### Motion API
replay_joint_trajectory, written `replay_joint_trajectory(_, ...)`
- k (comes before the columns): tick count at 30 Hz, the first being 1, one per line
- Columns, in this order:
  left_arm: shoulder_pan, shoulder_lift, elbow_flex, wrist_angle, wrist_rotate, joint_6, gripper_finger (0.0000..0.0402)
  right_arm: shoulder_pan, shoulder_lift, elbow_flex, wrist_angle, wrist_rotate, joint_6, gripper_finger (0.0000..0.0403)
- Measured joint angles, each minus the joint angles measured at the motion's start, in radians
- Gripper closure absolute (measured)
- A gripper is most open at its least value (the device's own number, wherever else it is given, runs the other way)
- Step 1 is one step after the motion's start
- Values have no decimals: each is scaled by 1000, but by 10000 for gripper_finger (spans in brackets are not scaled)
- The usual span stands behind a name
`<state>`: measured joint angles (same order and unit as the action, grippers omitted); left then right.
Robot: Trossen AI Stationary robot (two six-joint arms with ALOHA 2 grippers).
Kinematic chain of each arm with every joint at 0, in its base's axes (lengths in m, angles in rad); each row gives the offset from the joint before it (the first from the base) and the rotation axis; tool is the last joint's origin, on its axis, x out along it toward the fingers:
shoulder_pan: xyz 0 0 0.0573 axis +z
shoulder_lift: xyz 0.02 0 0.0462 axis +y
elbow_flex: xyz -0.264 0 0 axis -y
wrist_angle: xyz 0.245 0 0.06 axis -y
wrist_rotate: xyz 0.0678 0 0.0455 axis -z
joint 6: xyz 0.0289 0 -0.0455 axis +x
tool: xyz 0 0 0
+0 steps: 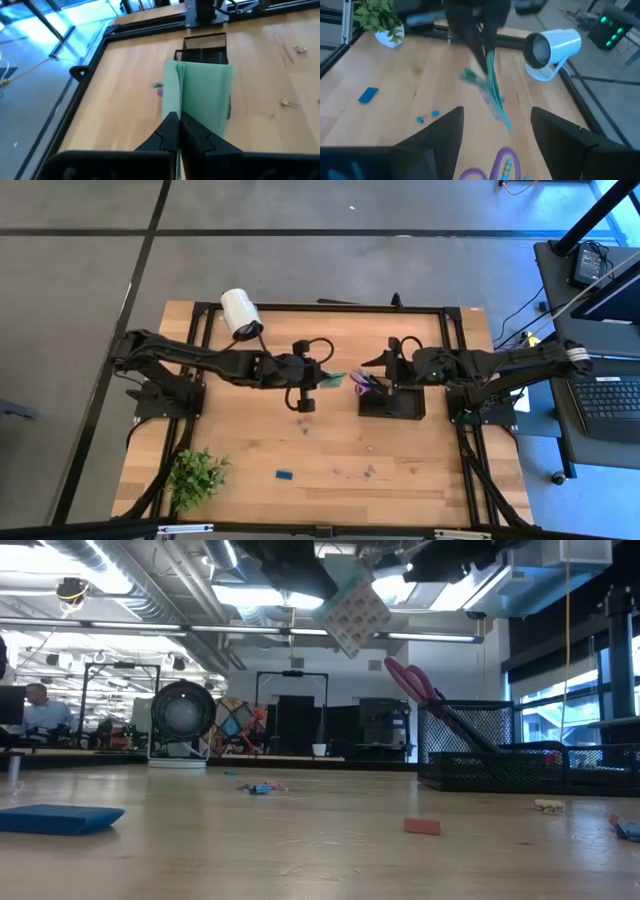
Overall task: Pick and place office supplies into organizer
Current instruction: Put the light blue sticky notes into the black desk organizer
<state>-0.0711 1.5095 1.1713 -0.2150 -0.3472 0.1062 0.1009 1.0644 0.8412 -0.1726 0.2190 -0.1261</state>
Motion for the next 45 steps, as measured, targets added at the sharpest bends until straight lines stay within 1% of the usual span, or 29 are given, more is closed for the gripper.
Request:
replay_joint_trajectory(3,0,20,0,47,6,12,399,0,40,31,-9,0,-58,169)
replay_joint_trajectory(10,3,27,29,44,22,26,399,0,139,102,-70,-1,-140,169)
replay_joint_trajectory(18,3,27,53,25,24,61,399,0,220,168,-92,-1,-147,169)
replay_joint_trajectory(22,3,27,53,15,22,65,399,0,234,177,-93,-1,-144,185)
replay_joint_trajectory(27,3,27,53,-14,-10,65,399,0,234,178,-92,-1,-141,212)
replay_joint_trajectory(34,1,27,53,-14,-7,83,399,0,234,178,-91,0,-143,240)
replay_joint_trajectory(45,1,27,53,-9,7,83,399,0,234,178,-78,0,-144,246)
